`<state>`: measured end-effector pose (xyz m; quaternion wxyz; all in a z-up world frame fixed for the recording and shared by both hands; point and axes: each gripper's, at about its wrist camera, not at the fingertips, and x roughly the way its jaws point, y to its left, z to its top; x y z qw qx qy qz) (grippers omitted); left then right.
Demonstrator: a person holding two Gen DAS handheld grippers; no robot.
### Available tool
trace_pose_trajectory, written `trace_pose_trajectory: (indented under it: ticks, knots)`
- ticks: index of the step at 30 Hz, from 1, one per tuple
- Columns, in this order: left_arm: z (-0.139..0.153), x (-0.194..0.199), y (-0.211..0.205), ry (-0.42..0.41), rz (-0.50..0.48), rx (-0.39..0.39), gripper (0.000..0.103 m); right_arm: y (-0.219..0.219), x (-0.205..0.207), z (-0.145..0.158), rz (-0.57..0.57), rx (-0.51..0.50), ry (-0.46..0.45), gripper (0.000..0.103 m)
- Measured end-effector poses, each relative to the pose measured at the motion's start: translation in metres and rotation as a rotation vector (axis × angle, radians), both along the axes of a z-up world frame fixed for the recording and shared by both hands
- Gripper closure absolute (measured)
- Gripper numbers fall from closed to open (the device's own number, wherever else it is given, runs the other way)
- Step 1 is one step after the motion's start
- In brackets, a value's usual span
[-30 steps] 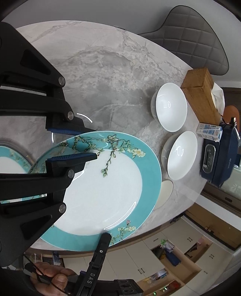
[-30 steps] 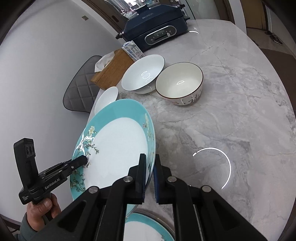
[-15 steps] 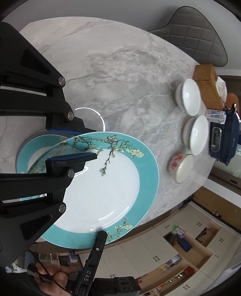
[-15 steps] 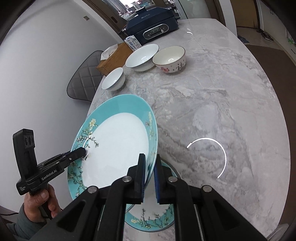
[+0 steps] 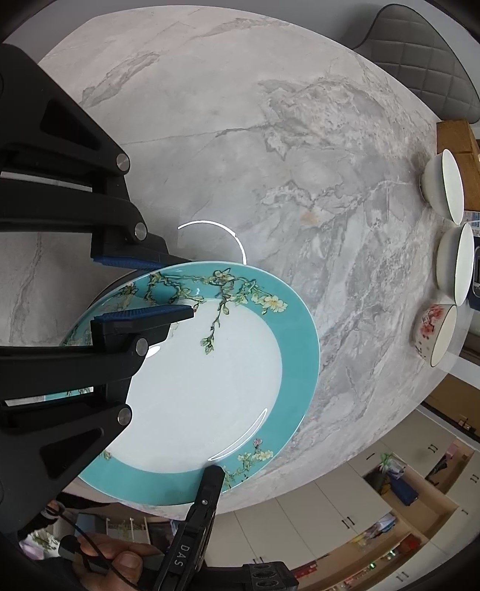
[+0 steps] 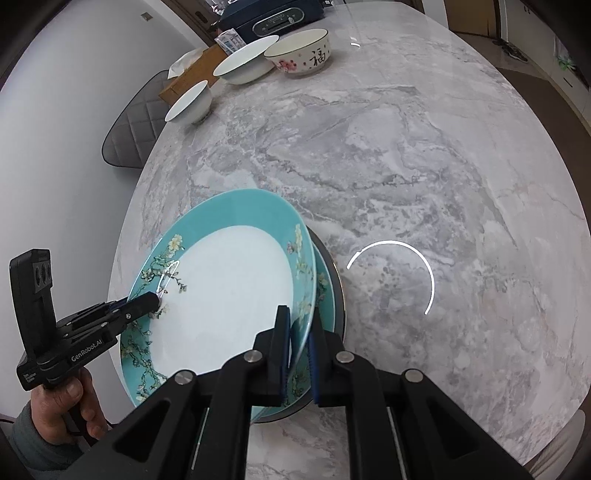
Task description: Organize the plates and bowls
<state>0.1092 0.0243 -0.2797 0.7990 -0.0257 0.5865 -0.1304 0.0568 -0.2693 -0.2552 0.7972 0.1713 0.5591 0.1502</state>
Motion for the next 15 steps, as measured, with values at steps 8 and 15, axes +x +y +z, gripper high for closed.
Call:
trace_pose_trajectory:
  ticks: [8, 15]
  knots:
    - [-0.017, -0.003, -0.006, 0.021, -0.011, 0.023, 0.087, 0.005, -0.010, -0.014, 0.021, -0.090, -0.016, 0.090]
    - [-0.016, -0.001, -0.004, 0.008, 0.011, 0.013, 0.087, 0.010, -0.011, -0.018, 0.045, -0.135, -0.023, 0.086]
